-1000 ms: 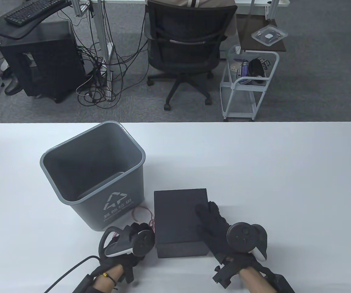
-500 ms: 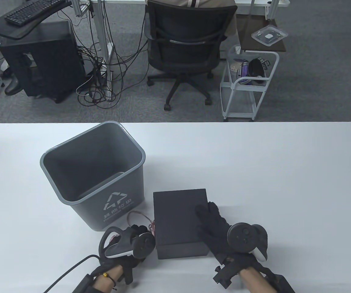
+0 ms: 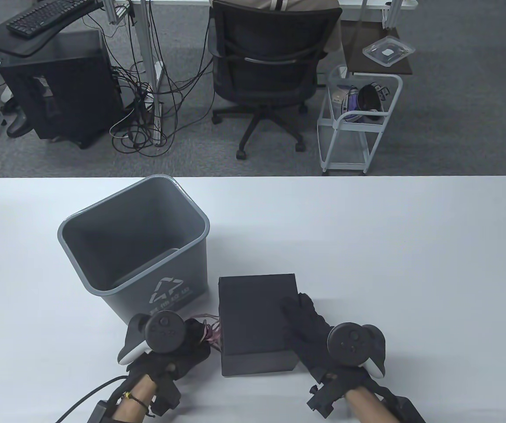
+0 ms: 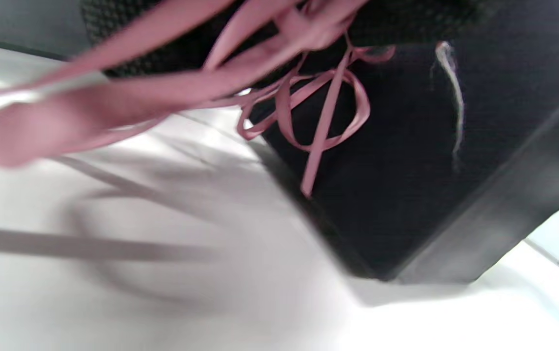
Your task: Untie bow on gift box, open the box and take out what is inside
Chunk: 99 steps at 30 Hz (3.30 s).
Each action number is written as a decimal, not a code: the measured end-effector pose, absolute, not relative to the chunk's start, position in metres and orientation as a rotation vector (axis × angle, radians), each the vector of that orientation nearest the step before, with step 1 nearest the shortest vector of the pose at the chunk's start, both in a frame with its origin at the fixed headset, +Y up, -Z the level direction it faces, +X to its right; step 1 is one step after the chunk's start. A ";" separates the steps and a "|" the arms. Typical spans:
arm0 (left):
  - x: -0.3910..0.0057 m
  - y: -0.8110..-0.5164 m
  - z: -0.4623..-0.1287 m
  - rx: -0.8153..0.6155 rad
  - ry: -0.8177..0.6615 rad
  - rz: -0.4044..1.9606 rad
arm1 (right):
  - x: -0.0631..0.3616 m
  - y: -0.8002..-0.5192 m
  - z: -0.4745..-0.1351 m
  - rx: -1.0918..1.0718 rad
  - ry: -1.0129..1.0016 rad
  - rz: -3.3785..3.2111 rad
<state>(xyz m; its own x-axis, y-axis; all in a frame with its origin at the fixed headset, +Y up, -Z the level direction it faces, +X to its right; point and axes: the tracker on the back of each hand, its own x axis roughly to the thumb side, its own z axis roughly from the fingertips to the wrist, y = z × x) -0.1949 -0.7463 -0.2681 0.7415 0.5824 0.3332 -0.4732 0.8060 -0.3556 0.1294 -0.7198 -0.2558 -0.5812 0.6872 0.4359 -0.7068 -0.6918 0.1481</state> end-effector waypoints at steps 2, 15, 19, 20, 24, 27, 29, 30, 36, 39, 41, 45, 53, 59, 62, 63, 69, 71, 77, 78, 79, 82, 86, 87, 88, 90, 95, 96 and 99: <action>-0.196 -0.747 -0.267 -0.270 -0.452 0.686 | 0.129 -0.720 -0.255 0.600 -0.055 2.254; -0.216 -0.735 -0.266 -0.150 -0.474 1.249 | 0.127 -0.721 -0.251 0.602 -0.070 2.224; -0.233 -0.704 -0.259 -0.049 -0.482 1.308 | 0.127 -0.720 -0.250 0.610 -0.088 2.244; -0.237 -0.691 -0.256 -0.019 -0.499 1.275 | 0.127 -0.720 -0.250 0.609 -0.091 2.244; -0.252 -0.642 -0.241 0.158 -0.515 1.287 | 0.126 -0.720 -0.250 0.609 -0.086 2.240; -0.265 -0.597 -0.234 0.270 -0.475 1.282 | 0.126 -0.720 -0.250 0.610 -0.083 2.238; -0.275 -0.567 -0.232 0.367 -0.425 1.235 | 0.126 -0.720 -0.250 0.610 -0.083 2.238; -0.279 -0.555 -0.232 0.412 -0.400 1.228 | 0.126 -0.720 -0.250 0.611 -0.083 2.239; -0.307 -0.489 -0.258 0.649 -0.167 1.155 | 0.126 -0.721 -0.250 0.611 -0.085 2.242; -0.310 -0.483 -0.275 0.722 -0.065 0.950 | 0.126 -0.721 -0.250 0.611 -0.085 2.241; -0.307 -0.490 -0.289 0.665 -0.013 0.816 | 0.126 -0.721 -0.250 0.612 -0.085 2.242; -0.289 -0.514 -0.311 0.208 0.025 0.569 | 0.126 -0.721 -0.250 0.614 -0.084 2.242; -0.277 -0.529 -0.314 -0.221 0.037 0.352 | 0.126 -0.721 -0.250 0.614 -0.080 2.240; -0.274 -0.519 -0.305 -0.224 0.024 0.275 | 0.126 -0.721 -0.250 0.613 -0.078 2.239; -0.270 -0.514 -0.300 -0.178 0.038 0.161 | 0.126 -0.721 -0.250 0.613 -0.077 2.239; -0.269 -0.513 -0.298 -0.162 0.041 0.130 | 0.126 -0.721 -0.250 0.613 -0.078 2.239; -0.256 -0.512 -0.288 -0.035 0.066 -0.197 | 0.126 -0.721 -0.250 0.612 -0.077 2.239; -0.253 -0.511 -0.286 0.023 0.052 -0.232 | 0.126 -0.721 -0.250 0.612 -0.077 2.239; -0.248 -0.513 -0.284 -0.001 -0.010 -0.238 | 0.126 -0.722 -0.250 0.613 -0.076 2.239; -0.248 -0.514 -0.284 0.000 -0.018 -0.214 | 0.126 -0.722 -0.250 0.613 -0.076 2.239; -0.249 -0.516 -0.284 0.002 -0.042 -0.172 | 0.126 -0.722 -0.250 0.613 -0.076 2.239; -0.251 -0.521 -0.287 -0.046 -0.102 -0.062 | 0.126 -0.722 -0.250 0.613 -0.075 2.239; -0.257 -0.525 -0.290 -0.066 -0.114 0.022 | 0.126 -0.722 -0.250 0.613 -0.075 2.239; -0.258 -0.525 -0.290 -0.059 -0.116 0.046 | 0.126 -0.722 -0.250 0.613 -0.075 2.239; -0.260 -0.525 -0.290 -0.054 -0.118 0.073 | 0.126 -0.722 -0.250 0.613 -0.075 2.239; -0.262 -0.524 -0.289 -0.076 -0.113 0.095 | 0.126 -0.722 -0.250 0.613 -0.074 2.238; -0.263 -0.520 -0.286 -0.049 -0.104 0.048 | 0.126 -0.722 -0.250 0.613 -0.074 2.238; -0.264 -0.519 -0.286 -0.018 -0.111 0.055 | 0.126 -0.722 -0.250 0.613 -0.074 2.239; -0.265 -0.514 -0.284 0.007 -0.101 0.062 | 0.126 -0.722 -0.250 0.613 -0.074 2.238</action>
<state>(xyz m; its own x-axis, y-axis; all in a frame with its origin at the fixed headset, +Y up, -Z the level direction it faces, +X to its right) -0.2648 -0.5139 -0.2843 0.9929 0.0616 0.1014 -0.0624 0.9980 0.0043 0.1260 -0.7218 -0.2500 -0.5651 0.6904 0.4517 -0.7187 -0.6808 0.1413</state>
